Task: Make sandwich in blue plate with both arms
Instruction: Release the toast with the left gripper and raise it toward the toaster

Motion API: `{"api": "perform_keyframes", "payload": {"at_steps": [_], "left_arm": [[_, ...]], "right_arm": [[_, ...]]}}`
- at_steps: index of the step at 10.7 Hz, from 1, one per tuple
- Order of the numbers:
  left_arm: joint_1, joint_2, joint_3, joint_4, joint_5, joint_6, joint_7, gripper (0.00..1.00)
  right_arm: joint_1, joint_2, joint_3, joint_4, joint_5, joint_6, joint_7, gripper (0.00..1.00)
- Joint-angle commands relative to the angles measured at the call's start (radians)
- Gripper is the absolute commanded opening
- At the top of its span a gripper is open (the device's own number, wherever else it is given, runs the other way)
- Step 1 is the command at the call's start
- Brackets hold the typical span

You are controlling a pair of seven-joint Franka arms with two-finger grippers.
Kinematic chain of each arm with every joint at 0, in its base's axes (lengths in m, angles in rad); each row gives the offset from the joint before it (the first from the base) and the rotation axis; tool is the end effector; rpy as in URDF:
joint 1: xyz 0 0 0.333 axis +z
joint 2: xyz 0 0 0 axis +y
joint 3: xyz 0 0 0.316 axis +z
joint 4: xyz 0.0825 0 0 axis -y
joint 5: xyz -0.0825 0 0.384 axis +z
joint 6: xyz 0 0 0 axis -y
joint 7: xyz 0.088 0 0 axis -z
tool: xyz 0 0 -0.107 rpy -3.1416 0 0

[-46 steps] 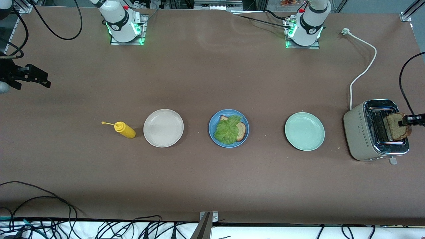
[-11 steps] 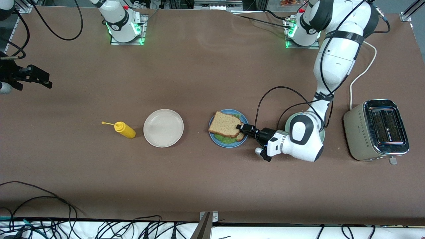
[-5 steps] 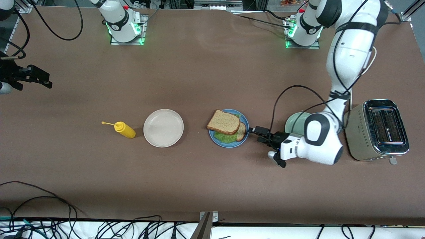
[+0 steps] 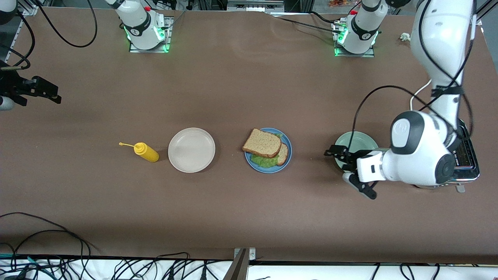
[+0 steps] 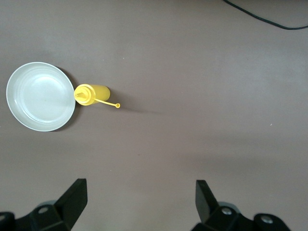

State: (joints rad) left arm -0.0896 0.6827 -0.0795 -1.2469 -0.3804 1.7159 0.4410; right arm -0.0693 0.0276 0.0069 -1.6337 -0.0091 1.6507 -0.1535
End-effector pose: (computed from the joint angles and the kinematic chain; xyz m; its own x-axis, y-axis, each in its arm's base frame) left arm 0.7042 -0.1413 0.3544 0.8728 -0.4870 -0.0332 -0.4217 -0.7865 0.4513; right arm 0.5668 -0.0364 0.5861 0.9957 0.0917 -0.0118 0.0918 -0.9958 0.0072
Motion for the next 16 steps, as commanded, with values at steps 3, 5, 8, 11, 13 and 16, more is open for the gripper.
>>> {"api": "perform_keyframes", "payload": {"at_steps": [3,5,8,11,13,16], "left_arm": [[-0.021,-0.237,0.003,-0.038,0.32,-0.128,-0.099,1.0],[-0.018,-0.355,0.021,-0.132,0.337,-0.144,-0.1,1.0],[0.0,-0.585,0.061,-0.334,0.348,-0.144,-0.099,1.0],[0.051,-0.687,-0.008,-0.41,0.454,-0.15,-0.161,1.0],[0.088,-0.703,-0.043,-0.431,0.422,-0.15,-0.258,1.0],[0.099,-0.695,-0.039,-0.422,0.341,-0.174,-0.263,1.0]], "right_arm": [[-0.001,0.005,-0.005,0.017,0.005,-0.014,0.002,1.0],[0.0,0.005,-0.004,0.018,-0.005,-0.014,0.005,1.0],[-0.007,0.006,-0.007,0.017,-0.009,-0.014,0.002,1.0],[-0.009,0.006,-0.008,0.017,-0.008,-0.008,0.009,1.0],[-0.009,0.006,-0.008,0.021,-0.011,-0.008,0.011,1.0],[-0.009,0.011,-0.015,0.023,-0.011,-0.003,0.011,1.0]]}}
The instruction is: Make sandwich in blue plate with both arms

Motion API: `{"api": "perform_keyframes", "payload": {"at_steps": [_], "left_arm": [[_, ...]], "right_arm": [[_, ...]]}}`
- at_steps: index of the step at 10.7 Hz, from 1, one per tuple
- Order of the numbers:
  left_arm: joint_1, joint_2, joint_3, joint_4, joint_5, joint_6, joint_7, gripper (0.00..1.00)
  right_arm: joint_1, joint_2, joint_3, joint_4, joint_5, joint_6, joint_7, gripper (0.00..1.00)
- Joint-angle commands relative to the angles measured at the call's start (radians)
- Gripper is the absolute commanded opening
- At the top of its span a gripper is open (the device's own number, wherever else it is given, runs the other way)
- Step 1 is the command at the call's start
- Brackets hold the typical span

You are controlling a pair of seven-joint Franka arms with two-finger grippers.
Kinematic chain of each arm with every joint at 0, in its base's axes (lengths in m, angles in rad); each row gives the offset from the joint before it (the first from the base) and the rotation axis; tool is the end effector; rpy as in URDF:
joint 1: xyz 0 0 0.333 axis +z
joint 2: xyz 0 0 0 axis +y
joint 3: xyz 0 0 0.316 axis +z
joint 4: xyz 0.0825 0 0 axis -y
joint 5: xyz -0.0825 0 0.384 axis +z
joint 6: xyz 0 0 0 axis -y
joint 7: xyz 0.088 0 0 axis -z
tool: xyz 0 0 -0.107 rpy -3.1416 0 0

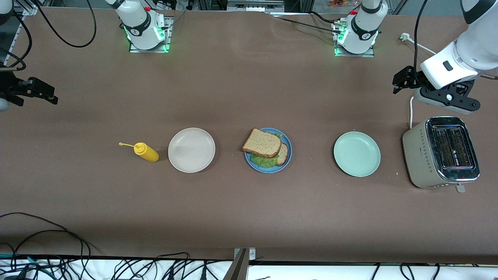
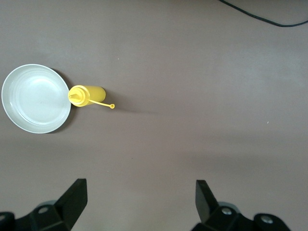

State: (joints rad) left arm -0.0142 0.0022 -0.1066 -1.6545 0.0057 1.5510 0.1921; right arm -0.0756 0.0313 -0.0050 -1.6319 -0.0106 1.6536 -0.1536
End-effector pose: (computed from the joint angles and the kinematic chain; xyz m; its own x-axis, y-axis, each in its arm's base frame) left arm 0.5452 -0.0655 0.5824 0.9459 -0.3071 -0.1046 -0.3072 -0.9515 0.0148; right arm 0.5674 -0.0468 0.5851 0.9972 0.0738 -0.0111 0.0739 -0.9972 0.0091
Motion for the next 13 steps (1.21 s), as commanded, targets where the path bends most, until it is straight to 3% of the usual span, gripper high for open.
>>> {"api": "perform_keyframes", "payload": {"at_steps": [1,13], "left_arm": [[0.023,-0.013,-0.012,-0.008,-0.056,-0.023,-0.019,1.0],[0.028,0.018,-0.01,0.024,-0.041,-0.042,-0.04,1.0]], "right_arm": [[-0.003,0.01,-0.003,0.021,-0.008,-0.005,0.012,1.0],[-0.004,0.015,-0.004,0.035,-0.008,-0.005,0.008,1.0]]}}
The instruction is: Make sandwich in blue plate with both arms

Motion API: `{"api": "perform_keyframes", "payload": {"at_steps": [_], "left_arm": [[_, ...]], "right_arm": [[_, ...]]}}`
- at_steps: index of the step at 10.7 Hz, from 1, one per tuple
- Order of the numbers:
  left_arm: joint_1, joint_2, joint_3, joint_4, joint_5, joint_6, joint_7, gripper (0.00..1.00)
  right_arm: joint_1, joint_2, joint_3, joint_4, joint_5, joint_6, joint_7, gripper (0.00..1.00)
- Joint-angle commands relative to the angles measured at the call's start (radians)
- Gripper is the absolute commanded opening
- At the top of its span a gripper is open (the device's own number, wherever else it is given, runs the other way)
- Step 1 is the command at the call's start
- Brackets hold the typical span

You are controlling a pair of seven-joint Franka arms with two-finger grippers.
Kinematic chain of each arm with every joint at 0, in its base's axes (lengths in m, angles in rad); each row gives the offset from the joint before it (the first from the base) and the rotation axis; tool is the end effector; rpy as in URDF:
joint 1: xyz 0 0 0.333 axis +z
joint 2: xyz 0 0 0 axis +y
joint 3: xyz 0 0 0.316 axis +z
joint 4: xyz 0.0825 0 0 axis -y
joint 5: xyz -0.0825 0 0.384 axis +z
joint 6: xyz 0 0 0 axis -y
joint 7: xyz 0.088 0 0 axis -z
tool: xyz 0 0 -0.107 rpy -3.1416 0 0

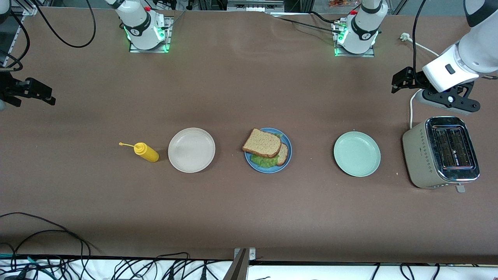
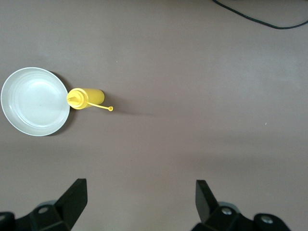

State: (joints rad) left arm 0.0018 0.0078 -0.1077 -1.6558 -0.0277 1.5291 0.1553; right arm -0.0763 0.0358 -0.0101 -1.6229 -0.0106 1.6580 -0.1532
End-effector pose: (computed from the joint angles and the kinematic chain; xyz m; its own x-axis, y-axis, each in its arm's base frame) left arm 0.5444 -0.0607 0.5771 0.9575 -0.2585 -0.1280 -0.2543 -0.9659 0.0488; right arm 0.5692 -0.0503 0.5873 0.9977 0.0677 -0.0024 0.0677 -0.9976 0.0107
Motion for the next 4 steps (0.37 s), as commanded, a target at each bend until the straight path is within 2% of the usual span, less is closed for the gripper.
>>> {"api": "perform_keyframes", "payload": {"at_steps": [1,4], "left_arm": [[0.012,0.02,-0.006,0.025,-0.009,-0.02,-0.006,1.0],[0.027,0.044,0.0,0.062,-0.004,-0.018,-0.002,1.0]], "right_arm": [[-0.004,0.01,0.001,0.026,-0.008,-0.009,0.008,1.0],[-0.004,0.01,0.001,0.026,-0.009,-0.01,0.004,1.0]]}}
